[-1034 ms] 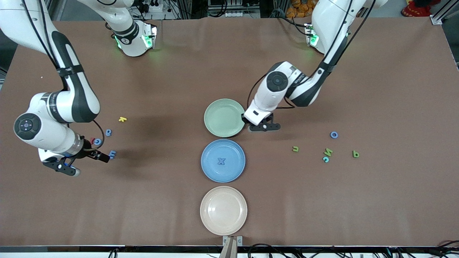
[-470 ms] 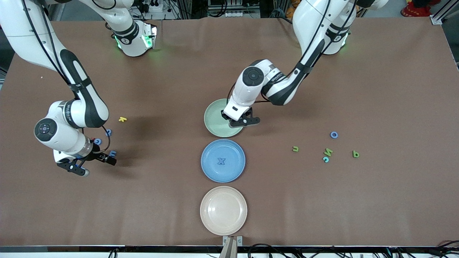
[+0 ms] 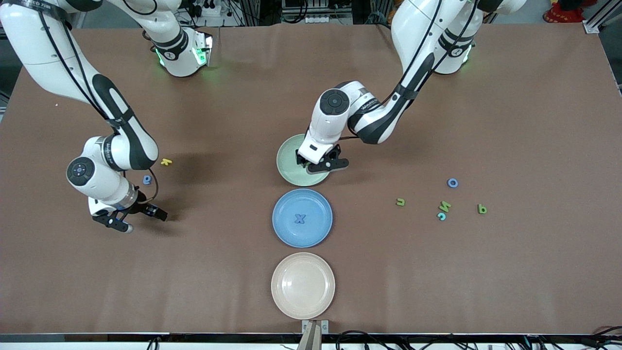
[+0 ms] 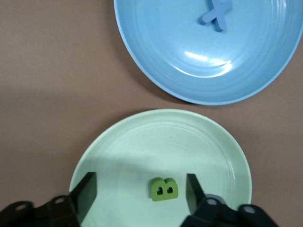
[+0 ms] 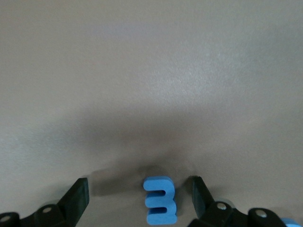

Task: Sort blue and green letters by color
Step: 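Grasp the blue 3 with the right gripper while the left gripper grasps green u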

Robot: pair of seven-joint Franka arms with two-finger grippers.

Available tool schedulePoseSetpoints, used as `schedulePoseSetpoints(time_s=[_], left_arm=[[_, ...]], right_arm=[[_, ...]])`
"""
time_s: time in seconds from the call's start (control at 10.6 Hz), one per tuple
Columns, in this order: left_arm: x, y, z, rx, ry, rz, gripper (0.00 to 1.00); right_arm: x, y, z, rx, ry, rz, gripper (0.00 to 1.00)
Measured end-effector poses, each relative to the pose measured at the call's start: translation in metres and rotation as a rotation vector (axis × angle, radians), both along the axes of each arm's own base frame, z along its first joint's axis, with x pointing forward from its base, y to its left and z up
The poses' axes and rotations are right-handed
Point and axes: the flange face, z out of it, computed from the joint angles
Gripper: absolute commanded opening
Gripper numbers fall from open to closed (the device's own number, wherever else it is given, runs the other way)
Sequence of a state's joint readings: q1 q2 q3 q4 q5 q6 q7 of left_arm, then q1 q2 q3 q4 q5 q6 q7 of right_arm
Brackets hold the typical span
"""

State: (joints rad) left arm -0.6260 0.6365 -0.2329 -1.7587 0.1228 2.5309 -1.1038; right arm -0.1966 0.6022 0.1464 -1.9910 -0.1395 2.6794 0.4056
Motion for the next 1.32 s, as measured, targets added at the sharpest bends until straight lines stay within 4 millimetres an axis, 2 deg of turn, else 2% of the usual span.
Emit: schedulePoseSetpoints(time_s=[0.09,0.19,0.28,0.47,0.56,0.75,1.03,1.32], left_arm=[[0.004,0.003,0.005,0.023,-0.004,-0.007,1.0],[0.015,0.012,0.017,0.043,-0.01,0.007,1.0],[0.034,0.031,0.036,0.071,-0.019,-0.004,1.0],[0.068,0.083,0.068,0.131,-0.025,-0.124,1.0],[0.083,0.108,0.076,0.144,-0.03,-0.17,1.0],[0.101,0.157,0.072,0.173,-0.022,-0.266,1.0],[0.127,0.223,0.042,0.236,-0.027,-0.295,1.0],[0.131,0.251,0.017,0.234,-0.04,-0.305,1.0]], right_arm=[[-0.004,-0.002,-0.004,-0.005,-0.001,0.007,0.8],[-0.007,-0.006,-0.006,-0.015,0.0,0.018,0.54],[-0.008,-0.008,-0.006,-0.018,-0.001,0.023,0.34],[-0.009,-0.008,-0.002,-0.026,-0.006,0.034,0.19],[-0.011,-0.01,-0.001,-0.028,-0.006,0.034,0.1],[-0.012,-0.012,-0.001,-0.03,-0.003,0.032,0.02],[-0.012,-0.012,-0.001,-0.03,-0.002,0.031,0.0],[-0.012,-0.013,-0.001,-0.031,-0.001,0.032,0.0]])
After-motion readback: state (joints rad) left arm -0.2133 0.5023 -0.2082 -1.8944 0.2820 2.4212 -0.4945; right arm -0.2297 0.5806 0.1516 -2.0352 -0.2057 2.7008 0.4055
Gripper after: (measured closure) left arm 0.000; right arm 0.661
